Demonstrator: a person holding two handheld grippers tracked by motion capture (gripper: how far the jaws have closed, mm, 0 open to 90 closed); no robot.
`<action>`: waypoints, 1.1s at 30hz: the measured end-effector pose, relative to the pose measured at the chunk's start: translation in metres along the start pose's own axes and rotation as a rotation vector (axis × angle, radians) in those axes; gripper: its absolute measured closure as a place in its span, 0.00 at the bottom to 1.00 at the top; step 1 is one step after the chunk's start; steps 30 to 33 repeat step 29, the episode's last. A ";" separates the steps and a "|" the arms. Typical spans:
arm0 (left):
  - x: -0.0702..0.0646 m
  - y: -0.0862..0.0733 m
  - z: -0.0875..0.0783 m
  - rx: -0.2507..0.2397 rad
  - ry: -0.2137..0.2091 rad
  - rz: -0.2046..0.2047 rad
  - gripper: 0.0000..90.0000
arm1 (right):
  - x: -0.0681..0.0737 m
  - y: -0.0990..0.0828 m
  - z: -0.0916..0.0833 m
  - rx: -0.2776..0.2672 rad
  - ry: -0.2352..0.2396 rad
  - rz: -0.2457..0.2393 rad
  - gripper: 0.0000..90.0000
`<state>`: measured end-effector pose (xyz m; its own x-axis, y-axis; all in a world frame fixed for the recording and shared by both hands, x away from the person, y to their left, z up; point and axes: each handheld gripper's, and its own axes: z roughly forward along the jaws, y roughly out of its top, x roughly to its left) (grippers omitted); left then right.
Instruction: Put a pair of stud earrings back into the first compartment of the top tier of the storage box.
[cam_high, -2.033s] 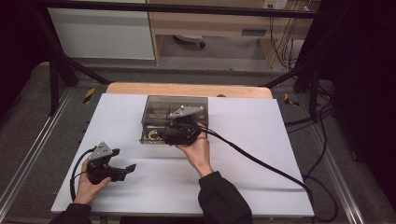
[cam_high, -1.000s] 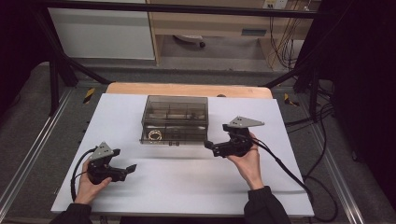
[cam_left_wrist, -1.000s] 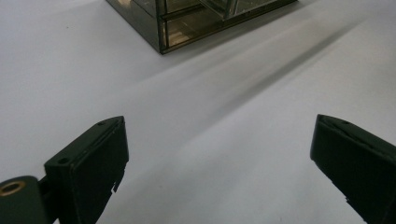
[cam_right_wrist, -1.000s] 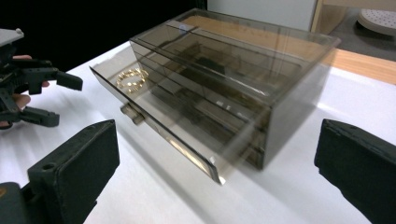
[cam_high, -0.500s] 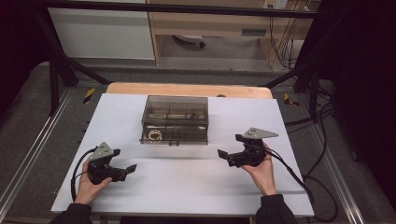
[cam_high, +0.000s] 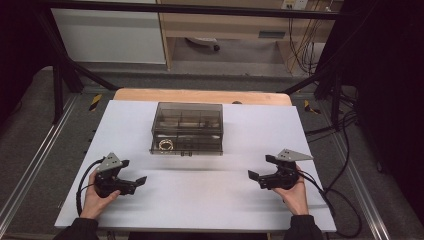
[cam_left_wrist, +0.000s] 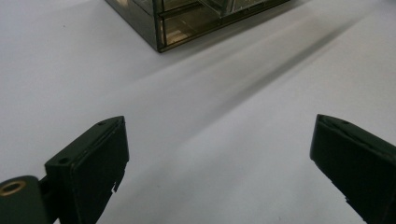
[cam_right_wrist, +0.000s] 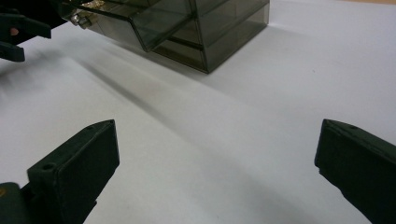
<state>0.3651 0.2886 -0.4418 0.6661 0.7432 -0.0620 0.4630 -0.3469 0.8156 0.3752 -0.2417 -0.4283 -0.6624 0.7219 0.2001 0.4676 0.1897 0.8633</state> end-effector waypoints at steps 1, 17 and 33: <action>0.000 0.000 0.000 0.000 0.000 0.000 0.05 | -0.002 -0.003 -0.002 -0.001 0.000 0.004 0.01; -0.001 0.000 0.000 0.001 -0.003 0.004 0.05 | -0.022 -0.031 -0.022 -0.004 -0.005 0.020 0.00; -0.002 0.000 0.001 0.000 -0.005 0.007 0.05 | -0.024 -0.037 -0.025 0.002 -0.001 0.015 0.01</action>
